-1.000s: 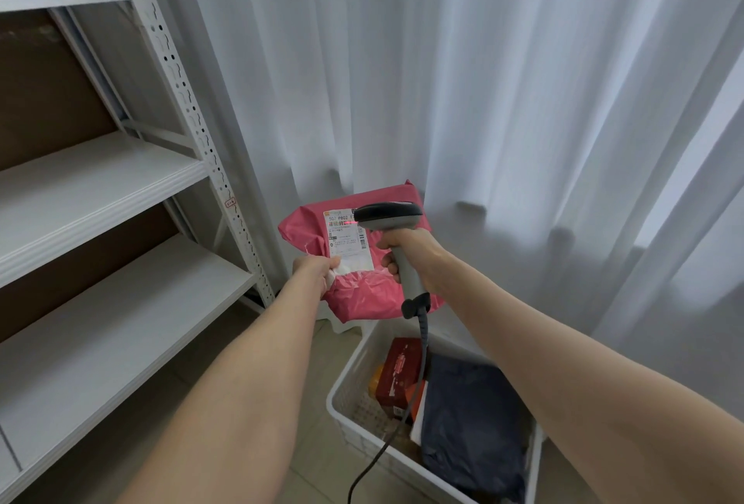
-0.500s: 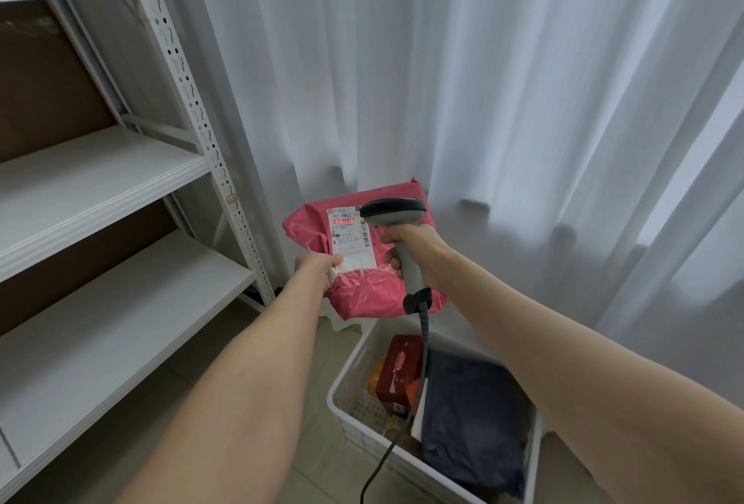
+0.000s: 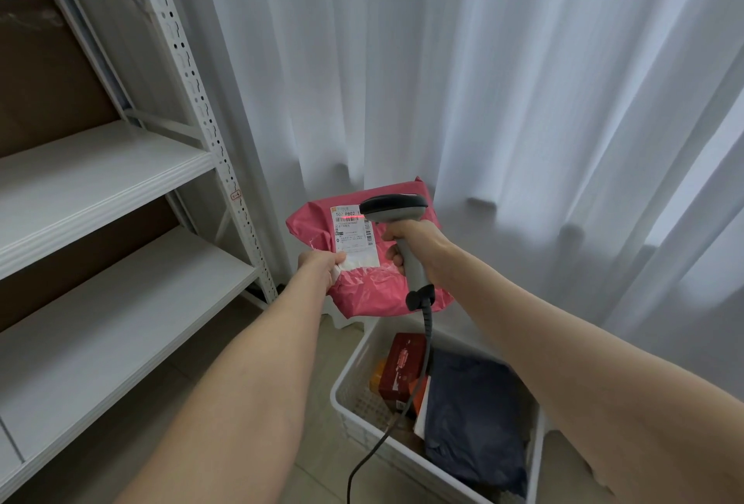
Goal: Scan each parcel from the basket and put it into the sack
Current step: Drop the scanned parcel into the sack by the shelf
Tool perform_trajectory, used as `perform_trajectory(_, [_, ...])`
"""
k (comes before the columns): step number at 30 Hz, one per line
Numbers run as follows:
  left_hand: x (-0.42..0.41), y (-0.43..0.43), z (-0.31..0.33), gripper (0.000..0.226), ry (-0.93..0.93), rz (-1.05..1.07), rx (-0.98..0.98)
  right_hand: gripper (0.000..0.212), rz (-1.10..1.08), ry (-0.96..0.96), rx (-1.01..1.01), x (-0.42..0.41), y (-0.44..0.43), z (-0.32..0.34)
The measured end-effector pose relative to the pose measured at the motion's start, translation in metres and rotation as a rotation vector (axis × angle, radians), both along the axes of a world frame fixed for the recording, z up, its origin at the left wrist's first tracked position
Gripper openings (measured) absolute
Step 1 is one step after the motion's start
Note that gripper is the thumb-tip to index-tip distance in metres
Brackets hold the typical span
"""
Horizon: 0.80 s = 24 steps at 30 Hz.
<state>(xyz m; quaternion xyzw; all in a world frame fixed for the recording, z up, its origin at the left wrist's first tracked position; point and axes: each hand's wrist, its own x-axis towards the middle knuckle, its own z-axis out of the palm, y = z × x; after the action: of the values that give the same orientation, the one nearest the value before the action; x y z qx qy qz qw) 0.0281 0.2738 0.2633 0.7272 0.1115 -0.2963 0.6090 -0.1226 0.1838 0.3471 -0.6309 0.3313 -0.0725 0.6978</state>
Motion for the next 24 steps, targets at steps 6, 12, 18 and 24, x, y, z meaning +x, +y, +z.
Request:
perform_trajectory(6, [0.006, 0.006, -0.005, 0.027, 0.012, -0.023, 0.034, 0.009, -0.014, 0.016, -0.015, 0.005, 0.010, -0.003])
perform_trajectory(12, [0.008, 0.021, -0.009, 0.024, 0.009, -0.066, 0.065, 0.010, -0.059, 0.039, 0.004, 0.011, 0.026, -0.013])
perform_trajectory(18, [0.003, 0.061, -0.007, 0.028, 0.038, -0.156, 0.038, 0.005, -0.159, -0.010, 0.057, 0.009, 0.049, -0.024])
perform_trajectory(24, [-0.018, 0.132, -0.004, 0.036, -0.006, -0.096, -0.011, 0.015, -0.282, 0.062, 0.025, -0.009, 0.068, -0.050])
